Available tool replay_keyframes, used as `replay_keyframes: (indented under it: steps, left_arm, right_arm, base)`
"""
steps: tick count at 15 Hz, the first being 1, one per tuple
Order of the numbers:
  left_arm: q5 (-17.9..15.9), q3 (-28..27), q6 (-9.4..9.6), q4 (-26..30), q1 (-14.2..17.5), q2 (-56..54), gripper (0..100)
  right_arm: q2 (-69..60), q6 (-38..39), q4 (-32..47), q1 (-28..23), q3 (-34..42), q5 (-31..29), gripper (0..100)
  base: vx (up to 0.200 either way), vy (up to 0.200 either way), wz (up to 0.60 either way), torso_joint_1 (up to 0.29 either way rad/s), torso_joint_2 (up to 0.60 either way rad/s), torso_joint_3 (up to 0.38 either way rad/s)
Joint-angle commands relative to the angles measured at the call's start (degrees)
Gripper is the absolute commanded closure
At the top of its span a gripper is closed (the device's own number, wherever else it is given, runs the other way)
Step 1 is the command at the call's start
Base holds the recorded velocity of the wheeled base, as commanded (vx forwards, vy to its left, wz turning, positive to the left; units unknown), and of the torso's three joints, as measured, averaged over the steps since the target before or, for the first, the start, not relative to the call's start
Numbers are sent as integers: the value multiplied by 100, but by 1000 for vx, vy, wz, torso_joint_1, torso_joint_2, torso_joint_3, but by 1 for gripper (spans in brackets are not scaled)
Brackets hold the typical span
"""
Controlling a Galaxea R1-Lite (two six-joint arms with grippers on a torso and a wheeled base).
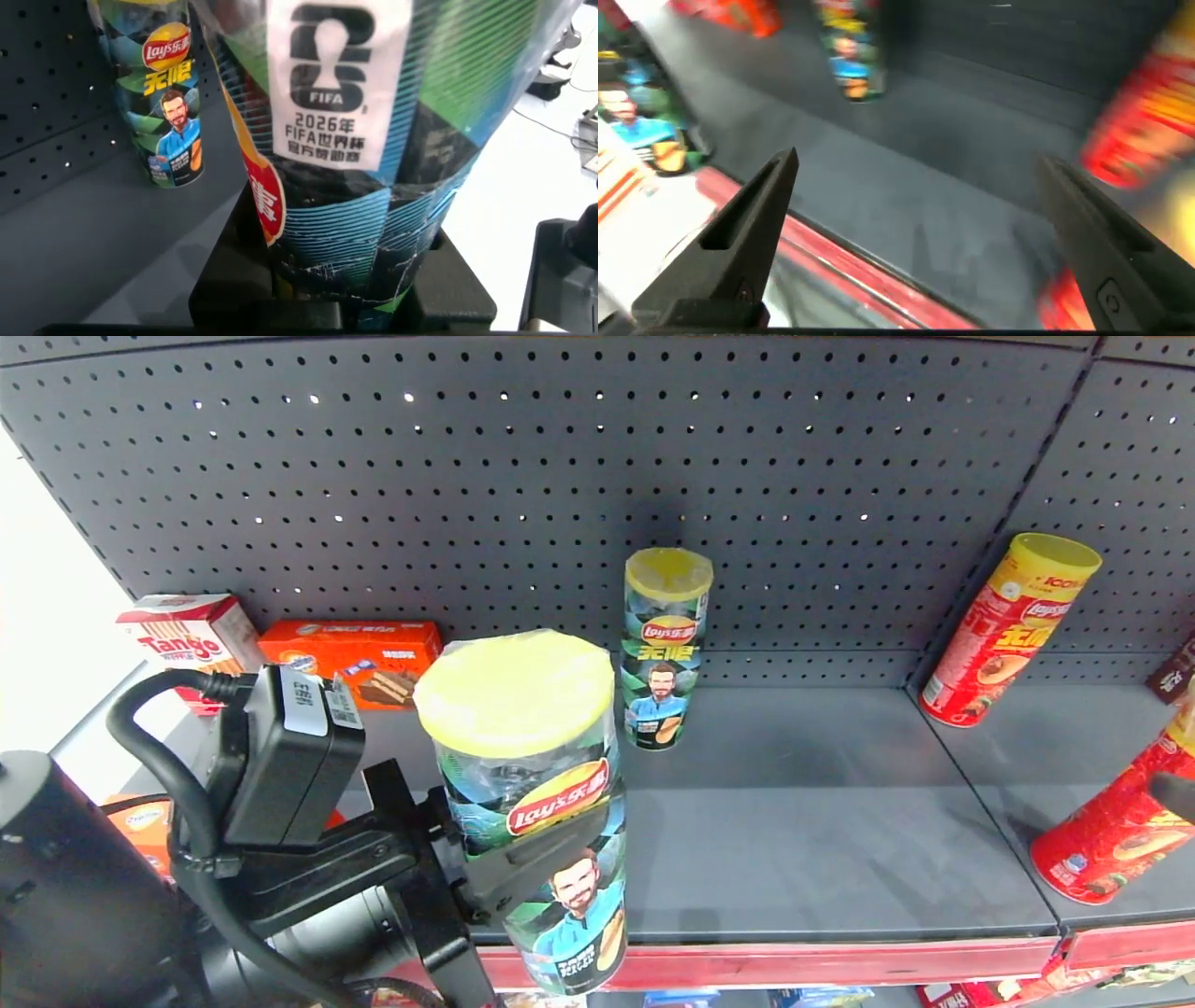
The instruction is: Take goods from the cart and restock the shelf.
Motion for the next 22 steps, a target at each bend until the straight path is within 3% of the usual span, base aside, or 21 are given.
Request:
replay_keyframes:
  steps: [1,8,11,15,16,19,22]
  left_arm:
    - [1,-6,2,-4,10,-29,100]
    - [-17,-32,-7,5,63,-3,100]
    - [-17,-49,2,14,221,-21,100]
    - [-8,-32,-7,14,230,23,100]
    - [-8,-32,-7,14,230,23,100]
    - [-8,-41,-7,14,327,23,100]
    - [-17,-49,2,14,371,32,100]
  right_arm:
    - [1115,-44,-527,725,-332,-40,0]
    - [2443,-272,-1441,663,-288,303,0]
    - [3207,-263,-2329,602,-165,523,0]
    - [4842,-641,-4342,-260,-262,1648,0]
    - [5044,-694,-4552,-321,-349,1824,0]
    - [5598,-712,-5176,-585,-666,3397,0]
    - [6020,-712,-5396,-646,-1140,3792,0]
  base:
    - [0,0,0,0,0,0]
    - [0,0,0,0,0,0]
    - [0,0,0,0,0,0]
    - [0,0,0,0,0,0]
    - [0,0,0,0,0,0]
    - [0,0,0,0,0,0]
    - [0,0,0,0,0,0]
